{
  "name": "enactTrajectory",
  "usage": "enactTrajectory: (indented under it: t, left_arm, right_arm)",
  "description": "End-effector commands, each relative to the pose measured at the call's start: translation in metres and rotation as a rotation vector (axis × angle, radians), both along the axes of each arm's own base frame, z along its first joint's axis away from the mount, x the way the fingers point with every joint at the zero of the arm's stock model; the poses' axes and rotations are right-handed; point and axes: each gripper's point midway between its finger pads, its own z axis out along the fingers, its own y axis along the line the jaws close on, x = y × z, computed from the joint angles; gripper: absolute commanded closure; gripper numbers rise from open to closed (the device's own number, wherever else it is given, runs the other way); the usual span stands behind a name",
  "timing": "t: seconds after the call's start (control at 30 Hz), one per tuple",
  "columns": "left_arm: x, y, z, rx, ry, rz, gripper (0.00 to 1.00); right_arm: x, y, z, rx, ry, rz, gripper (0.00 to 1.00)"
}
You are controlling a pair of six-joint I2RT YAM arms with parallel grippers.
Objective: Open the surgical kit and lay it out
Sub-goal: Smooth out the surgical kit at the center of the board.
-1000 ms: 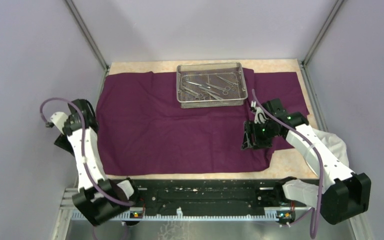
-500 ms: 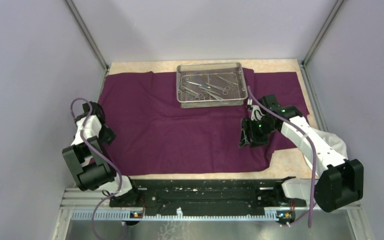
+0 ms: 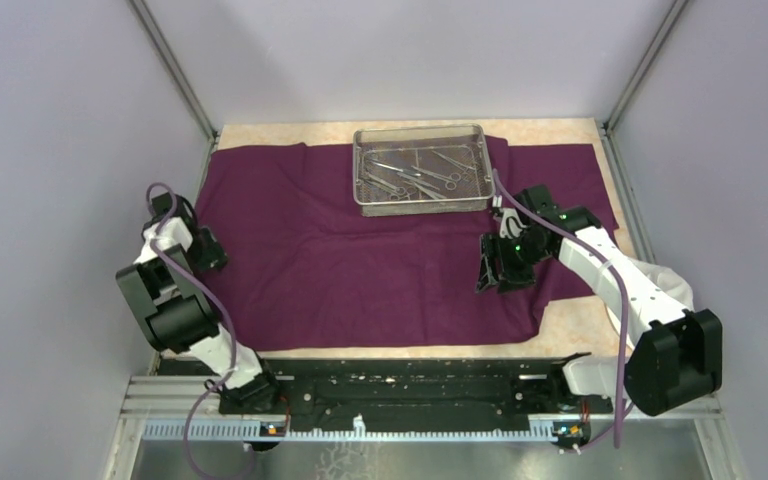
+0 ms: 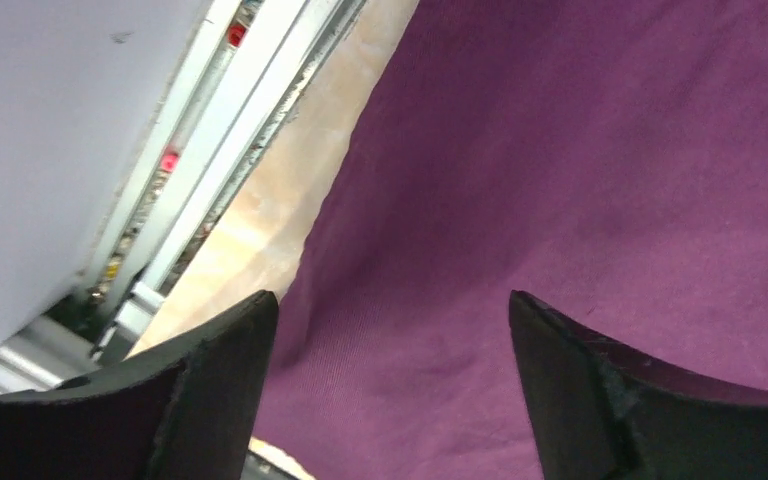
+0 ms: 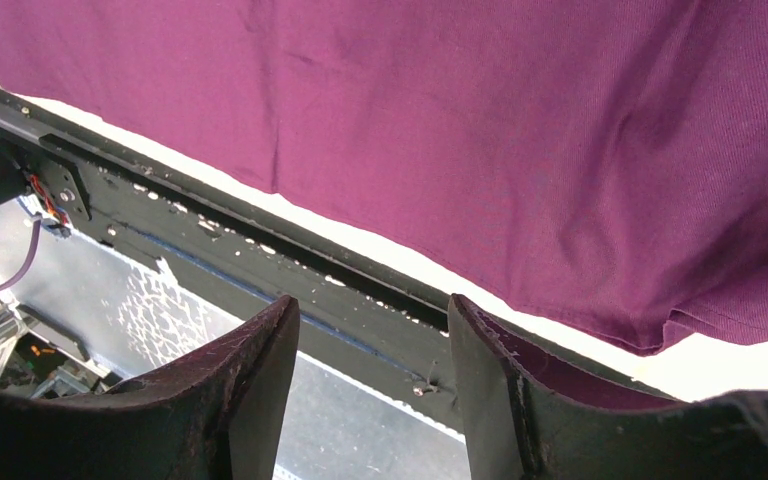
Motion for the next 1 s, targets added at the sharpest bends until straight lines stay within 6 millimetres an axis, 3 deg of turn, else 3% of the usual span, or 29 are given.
enactTrajectory:
  t: [0.0,0.03,0.17,0.4,0.53,0.63,0.7,0.83,0.87,0.97]
  left_arm:
    - [0.012,-0.006,-0.009,-0.148,-0.065,-0.01,0.15]
    - [0.009,-0.007,-0.01,-0.153,-0.062,0.005,0.23]
    - [-0.018,0.003,-0.002,-0.057,-0.001,0.16,0.73]
    - [-0.08,0.036,0.048,0.305,0.094,0.507,0.9]
    - [-0.088,0.046,0.065,0.411,0.095,0.59,0.99]
    - [-0.087,0.053,0.077,0.487,0.105,0.608,0.99]
    - [-0.085,0.055,0.08,0.506,0.128,0.591,0.93]
    - [-0.103,0.043,0.082,0.512,0.214,0.593,0.14]
    - [-0.104,0.04,0.084,0.502,0.215,0.577,0.03]
    - [-0.099,0.029,0.086,0.426,0.154,0.519,0.01]
  right_arm:
    - [0.01,0.005,0.014,0.017,-0.052,0.007,0.43]
    - [0.009,0.006,0.014,0.018,-0.052,0.007,0.43]
    - [0.011,0.006,0.013,0.022,-0.052,0.006,0.43]
    - [0.01,0.007,0.01,0.023,-0.043,0.015,0.44]
    - [0.008,0.007,0.008,0.022,-0.035,0.02,0.44]
    - [0.006,0.006,0.008,0.023,-0.038,0.017,0.44]
    - [0.005,0.005,0.006,0.021,-0.036,0.016,0.44]
    - [0.004,0.005,0.007,0.022,-0.044,0.012,0.44]
    - [0.004,0.005,0.008,0.022,-0.046,0.011,0.44]
    - [0.005,0.004,0.008,0.019,-0.049,0.011,0.44]
